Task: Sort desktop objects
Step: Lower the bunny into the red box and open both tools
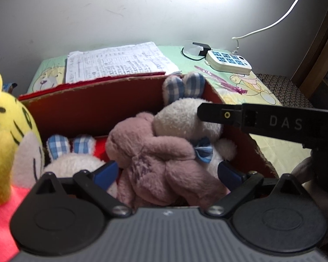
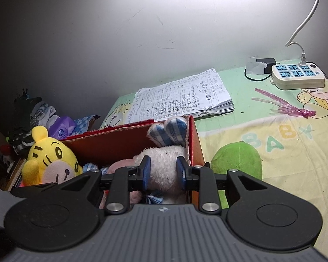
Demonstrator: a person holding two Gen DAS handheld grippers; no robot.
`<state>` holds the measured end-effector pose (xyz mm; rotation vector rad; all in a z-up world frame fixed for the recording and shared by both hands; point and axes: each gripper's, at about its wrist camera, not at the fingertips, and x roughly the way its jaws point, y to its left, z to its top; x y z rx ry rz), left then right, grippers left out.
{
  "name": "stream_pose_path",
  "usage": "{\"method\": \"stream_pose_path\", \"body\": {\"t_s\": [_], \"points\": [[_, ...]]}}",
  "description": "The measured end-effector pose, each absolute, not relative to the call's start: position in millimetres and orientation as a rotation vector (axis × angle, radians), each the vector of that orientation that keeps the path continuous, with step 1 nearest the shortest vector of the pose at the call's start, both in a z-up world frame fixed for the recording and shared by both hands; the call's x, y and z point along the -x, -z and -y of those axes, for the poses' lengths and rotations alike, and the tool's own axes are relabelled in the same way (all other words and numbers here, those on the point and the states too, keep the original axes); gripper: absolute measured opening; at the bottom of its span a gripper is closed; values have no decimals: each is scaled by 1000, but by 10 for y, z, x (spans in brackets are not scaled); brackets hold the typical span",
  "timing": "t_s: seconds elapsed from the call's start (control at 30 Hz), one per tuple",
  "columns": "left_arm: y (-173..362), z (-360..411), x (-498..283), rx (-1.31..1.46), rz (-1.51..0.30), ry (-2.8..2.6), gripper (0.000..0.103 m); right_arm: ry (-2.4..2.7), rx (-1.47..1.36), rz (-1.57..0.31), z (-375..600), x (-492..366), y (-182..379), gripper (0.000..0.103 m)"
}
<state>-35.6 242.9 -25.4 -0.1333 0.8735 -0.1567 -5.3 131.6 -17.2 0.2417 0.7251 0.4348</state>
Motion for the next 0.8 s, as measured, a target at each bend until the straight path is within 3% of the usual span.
{"method": "stream_pose_path", "body": {"t_s": [0.6,0.8], "points": [[266,-2379,344,83,-894,139,99,-470,-358,-729,-1164,141,227,29],[275,-2383,357,79,-892,142,99,-474,-387,-731,-1115,154,248,22]]}}
